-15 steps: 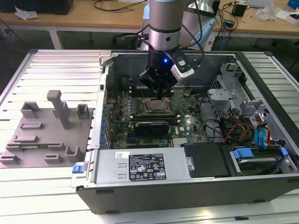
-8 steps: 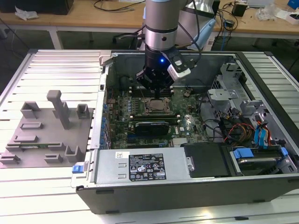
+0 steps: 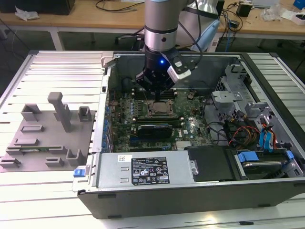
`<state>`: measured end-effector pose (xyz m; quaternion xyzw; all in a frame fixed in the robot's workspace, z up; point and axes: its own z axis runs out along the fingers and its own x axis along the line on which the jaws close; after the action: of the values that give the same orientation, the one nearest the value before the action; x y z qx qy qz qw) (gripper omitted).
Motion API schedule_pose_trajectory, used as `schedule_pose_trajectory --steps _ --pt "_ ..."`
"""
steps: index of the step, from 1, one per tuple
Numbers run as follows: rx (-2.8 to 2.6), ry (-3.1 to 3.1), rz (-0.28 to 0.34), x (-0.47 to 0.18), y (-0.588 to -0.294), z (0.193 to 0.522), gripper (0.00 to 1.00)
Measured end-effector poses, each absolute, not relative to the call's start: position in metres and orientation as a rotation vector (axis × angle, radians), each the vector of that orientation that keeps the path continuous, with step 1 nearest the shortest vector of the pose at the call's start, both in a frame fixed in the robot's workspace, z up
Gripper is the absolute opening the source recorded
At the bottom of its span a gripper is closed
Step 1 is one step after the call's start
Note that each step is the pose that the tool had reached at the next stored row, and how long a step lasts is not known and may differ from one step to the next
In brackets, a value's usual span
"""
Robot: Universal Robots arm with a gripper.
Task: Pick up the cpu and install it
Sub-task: 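Install the first cpu locking lever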
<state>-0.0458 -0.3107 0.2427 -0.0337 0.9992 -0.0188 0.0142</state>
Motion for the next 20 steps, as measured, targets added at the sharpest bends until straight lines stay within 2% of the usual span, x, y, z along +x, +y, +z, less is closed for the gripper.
schedule_pose_trajectory --steps 20 --pt "-0.103 3.104 -0.058 -0.105 -0.306 0.243 0.11"
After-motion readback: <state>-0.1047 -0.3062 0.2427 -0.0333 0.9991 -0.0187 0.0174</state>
